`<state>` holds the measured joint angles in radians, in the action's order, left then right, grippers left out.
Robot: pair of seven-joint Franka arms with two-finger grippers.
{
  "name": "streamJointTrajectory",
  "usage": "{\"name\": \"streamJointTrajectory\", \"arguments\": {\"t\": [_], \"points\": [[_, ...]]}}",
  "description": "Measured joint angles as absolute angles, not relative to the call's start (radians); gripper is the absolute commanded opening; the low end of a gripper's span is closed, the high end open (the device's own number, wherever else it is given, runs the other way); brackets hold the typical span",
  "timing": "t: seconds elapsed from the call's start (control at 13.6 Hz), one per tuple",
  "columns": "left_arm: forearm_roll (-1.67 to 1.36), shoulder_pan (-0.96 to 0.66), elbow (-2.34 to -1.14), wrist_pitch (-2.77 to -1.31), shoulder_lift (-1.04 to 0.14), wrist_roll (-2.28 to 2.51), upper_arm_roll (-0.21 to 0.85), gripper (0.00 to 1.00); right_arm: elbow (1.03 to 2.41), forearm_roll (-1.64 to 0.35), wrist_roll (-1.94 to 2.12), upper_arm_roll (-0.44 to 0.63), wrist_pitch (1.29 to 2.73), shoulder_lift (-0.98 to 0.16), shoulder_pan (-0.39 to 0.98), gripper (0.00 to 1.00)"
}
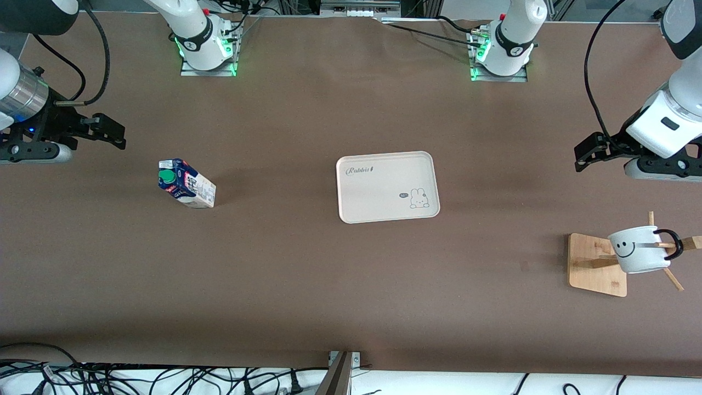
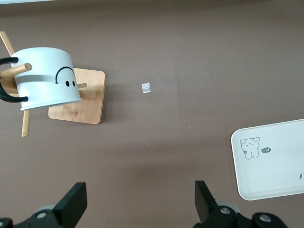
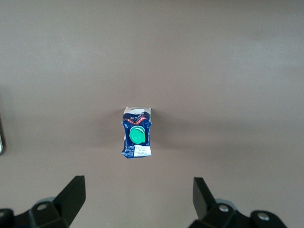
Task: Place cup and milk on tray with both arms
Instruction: 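Grasp the milk carton with the right gripper while the left gripper reaches the mug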
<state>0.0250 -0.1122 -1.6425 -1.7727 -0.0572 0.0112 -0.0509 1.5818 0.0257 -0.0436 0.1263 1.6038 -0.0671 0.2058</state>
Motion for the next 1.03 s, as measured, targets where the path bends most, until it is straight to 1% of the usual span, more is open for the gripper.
{"name": "streamJointTrajectory", "arguments": {"t": [0.29, 0.66, 0.81, 1.03], "points": [[0.025, -0.116, -1.642, -1.772, -0.057, 0.011, -0.044, 1.0, 1.583, 0.024, -0.043, 0.126, 1.603, -0.085, 0.206, 1.0], [0.025, -0.116, -1.637, -1.755, -0.059, 0.011, -0.044, 1.0, 1.585, 0.009, -0.043, 0.118, 1.636, -0.231, 0.216, 1.0], [0.025, -0.115, -1.637, -1.725, -0.061, 0.011, -0.044, 1.0, 1.602, 0.007, -0.043, 0.115, 1.692, -0.275, 0.224, 1.0], [0.025, -0.117, -1.62, -1.723, -0.073, 0.011, -0.043, 1.0, 1.688, 0.001, -0.044, 0.115, 1.832, -0.32, 0.226, 1.0]]}}
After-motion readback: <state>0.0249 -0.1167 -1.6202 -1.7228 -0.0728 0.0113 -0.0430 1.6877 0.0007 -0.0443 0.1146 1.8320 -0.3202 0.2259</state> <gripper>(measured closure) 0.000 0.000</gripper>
